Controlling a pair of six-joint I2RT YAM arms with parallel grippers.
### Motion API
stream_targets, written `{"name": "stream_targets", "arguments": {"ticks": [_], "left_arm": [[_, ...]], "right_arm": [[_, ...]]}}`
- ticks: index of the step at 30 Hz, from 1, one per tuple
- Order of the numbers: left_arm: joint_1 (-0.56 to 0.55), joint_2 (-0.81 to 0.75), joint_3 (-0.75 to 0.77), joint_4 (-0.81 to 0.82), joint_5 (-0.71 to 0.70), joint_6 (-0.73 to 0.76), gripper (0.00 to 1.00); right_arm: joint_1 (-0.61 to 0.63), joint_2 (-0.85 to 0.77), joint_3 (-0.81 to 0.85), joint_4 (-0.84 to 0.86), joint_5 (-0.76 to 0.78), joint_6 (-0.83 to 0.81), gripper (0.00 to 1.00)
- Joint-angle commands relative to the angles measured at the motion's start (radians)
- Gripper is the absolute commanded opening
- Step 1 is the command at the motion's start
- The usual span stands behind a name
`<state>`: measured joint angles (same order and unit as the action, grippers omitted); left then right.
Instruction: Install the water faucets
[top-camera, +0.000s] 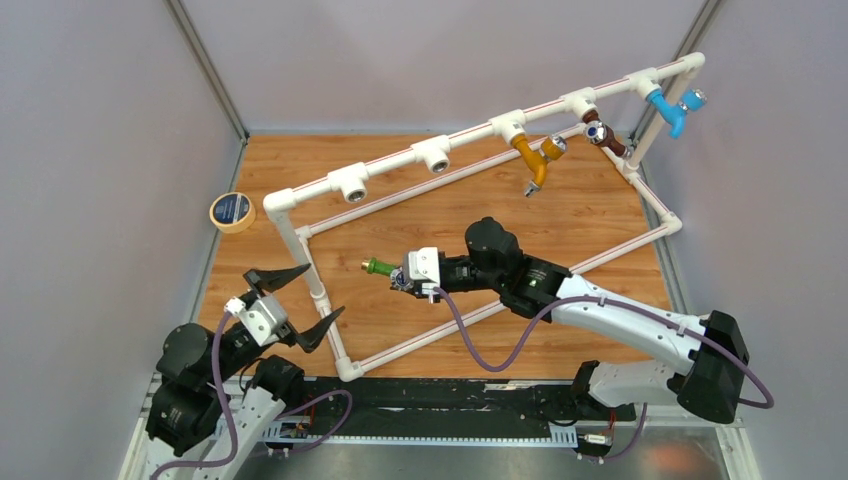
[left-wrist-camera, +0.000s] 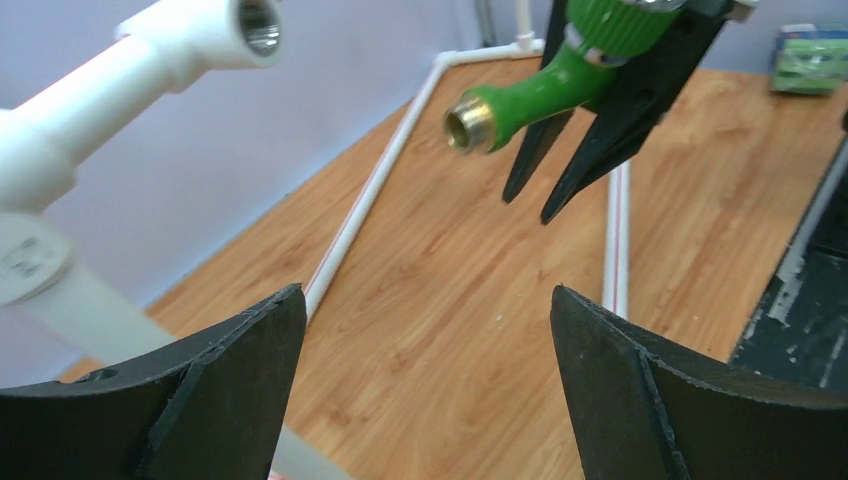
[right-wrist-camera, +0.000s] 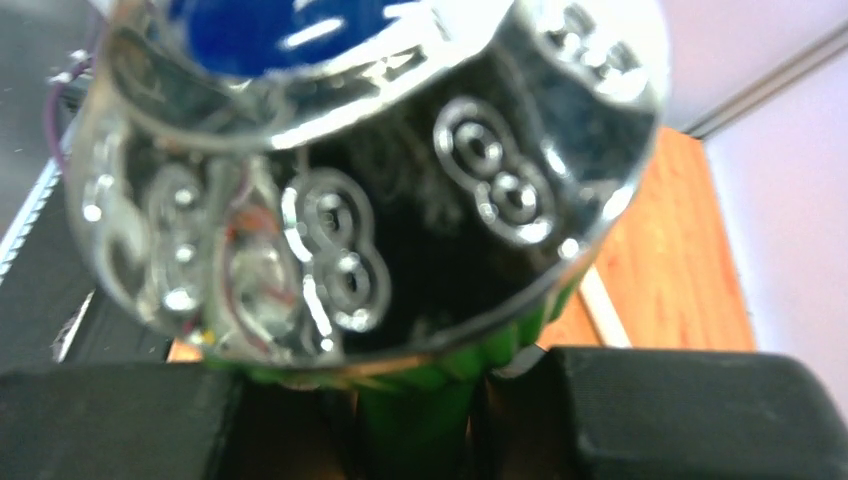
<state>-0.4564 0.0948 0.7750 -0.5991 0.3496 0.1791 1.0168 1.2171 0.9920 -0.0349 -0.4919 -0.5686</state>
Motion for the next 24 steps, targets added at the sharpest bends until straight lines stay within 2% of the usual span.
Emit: {"name": "stream_targets", "arguments": {"ticks": [1,5,12,16,18,24], "left_arm": [[-0.001,0.04,-0.046,0.122,0.239,0.033,0.97],[-0.001,0.167,-0.04,0.192,0.408,0.025,0.97],[-0.002,0.276,-0.028,0.275,0.523,0.036,0.94],[-0.002,0.332,0.0,0.279,0.578,0.036,0.88],[-0.002,0.358,0.012,0.288,0.612,0.025,0.82],[-0.002,0.398,0.029,0.3,0.669,0.013,0.5]], "right_arm": [[-0.003,0.028,0.056,0.004,-0.146,0.032,0.0],[-0.003,0.042,0.062,-0.002,-0.186,0.013,0.0],[-0.004,0.044,0.062,-0.028,-0.238,-0.053,0.0],[-0.003,0.045,0.069,-0.063,-0.238,-0.088,0.0],[-0.004,0.048,0.071,-0.082,-0.235,-0.103,0.0],[-0.004,0.055,0.074,-0.1,-0.24,-0.125,0.0]]}}
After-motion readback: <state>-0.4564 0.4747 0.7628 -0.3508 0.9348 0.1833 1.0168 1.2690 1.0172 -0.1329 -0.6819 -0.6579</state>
